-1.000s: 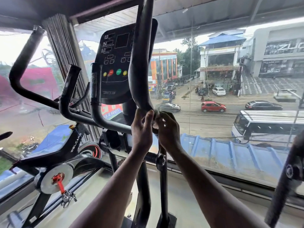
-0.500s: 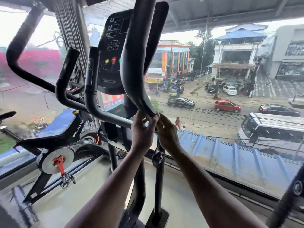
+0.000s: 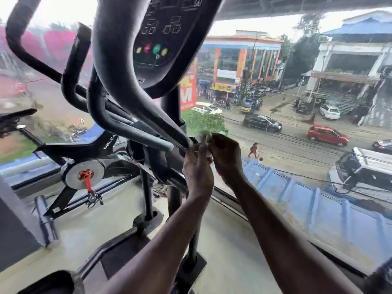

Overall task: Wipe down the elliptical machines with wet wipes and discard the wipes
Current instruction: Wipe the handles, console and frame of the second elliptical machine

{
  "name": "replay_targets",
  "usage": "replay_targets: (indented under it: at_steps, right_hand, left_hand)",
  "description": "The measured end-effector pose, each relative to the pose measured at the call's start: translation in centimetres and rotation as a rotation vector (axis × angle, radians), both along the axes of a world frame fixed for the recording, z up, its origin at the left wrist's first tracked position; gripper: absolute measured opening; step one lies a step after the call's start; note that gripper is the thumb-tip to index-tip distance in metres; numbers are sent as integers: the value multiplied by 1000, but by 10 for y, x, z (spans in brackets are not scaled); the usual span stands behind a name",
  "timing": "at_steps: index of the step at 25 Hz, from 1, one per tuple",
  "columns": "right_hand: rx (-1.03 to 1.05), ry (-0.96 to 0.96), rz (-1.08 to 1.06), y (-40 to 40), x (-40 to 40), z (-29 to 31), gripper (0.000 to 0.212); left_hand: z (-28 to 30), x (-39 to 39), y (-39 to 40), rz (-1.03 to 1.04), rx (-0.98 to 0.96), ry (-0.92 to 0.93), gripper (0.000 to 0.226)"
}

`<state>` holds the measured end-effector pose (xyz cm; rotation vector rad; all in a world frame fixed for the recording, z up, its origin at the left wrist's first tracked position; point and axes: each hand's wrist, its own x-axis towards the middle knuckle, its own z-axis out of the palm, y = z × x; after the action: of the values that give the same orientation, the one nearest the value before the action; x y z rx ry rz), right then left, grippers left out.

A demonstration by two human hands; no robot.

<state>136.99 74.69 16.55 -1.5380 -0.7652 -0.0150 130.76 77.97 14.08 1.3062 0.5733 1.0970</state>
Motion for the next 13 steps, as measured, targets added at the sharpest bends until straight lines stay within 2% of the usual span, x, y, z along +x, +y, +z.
replay_targets:
  at_steps: [2,5,9,13]
  right_hand:
    - [68,94,-17,-9,11,0,16]
    - [94,142,-46,-25,19,11,19]
    - [225,279,-13,-41,34,26,20]
    - [264,284,16,-39,65,33,42]
  left_hand:
    - [6,16,-12,-115,-99,-38,30]
    - [23,40,-17,-209,-229,-119,12]
    - [38,72,-8,-338,-263,-130,8]
    - [42,100,-7,-345,-236,-143,12]
